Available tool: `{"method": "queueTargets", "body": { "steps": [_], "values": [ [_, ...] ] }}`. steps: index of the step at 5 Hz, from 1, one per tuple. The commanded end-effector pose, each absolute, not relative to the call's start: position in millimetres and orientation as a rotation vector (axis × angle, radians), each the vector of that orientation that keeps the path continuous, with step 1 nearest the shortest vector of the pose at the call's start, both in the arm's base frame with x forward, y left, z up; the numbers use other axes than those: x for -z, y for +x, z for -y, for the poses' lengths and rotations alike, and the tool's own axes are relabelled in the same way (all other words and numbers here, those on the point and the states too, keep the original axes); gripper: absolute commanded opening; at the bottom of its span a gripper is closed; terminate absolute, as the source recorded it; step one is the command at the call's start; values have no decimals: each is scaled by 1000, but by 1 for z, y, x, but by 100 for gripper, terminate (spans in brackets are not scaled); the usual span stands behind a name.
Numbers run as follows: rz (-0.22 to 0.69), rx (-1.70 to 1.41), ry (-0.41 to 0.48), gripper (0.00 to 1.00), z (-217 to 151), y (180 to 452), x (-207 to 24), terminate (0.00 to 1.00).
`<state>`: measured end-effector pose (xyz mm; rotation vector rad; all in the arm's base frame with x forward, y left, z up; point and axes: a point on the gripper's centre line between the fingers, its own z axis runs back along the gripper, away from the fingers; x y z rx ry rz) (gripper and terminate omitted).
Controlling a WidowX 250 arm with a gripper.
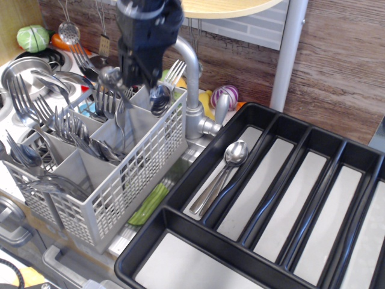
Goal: Put small spoon from basket to tray
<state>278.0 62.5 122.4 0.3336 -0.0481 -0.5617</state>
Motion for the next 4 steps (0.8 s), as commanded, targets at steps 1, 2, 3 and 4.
{"method": "queueTargets", "body": {
  "steps": [1, 2, 3, 4],
  "values": [
    [-103, 342, 234, 0, -46, 289, -161, 0],
    [-249, 109, 138, 0, -33, 294, -173, 0],
    [-355, -119, 54, 0, -24, 291, -179, 0],
    [-430, -330, -106, 0, -13, 283, -178, 0]
  ]
}}
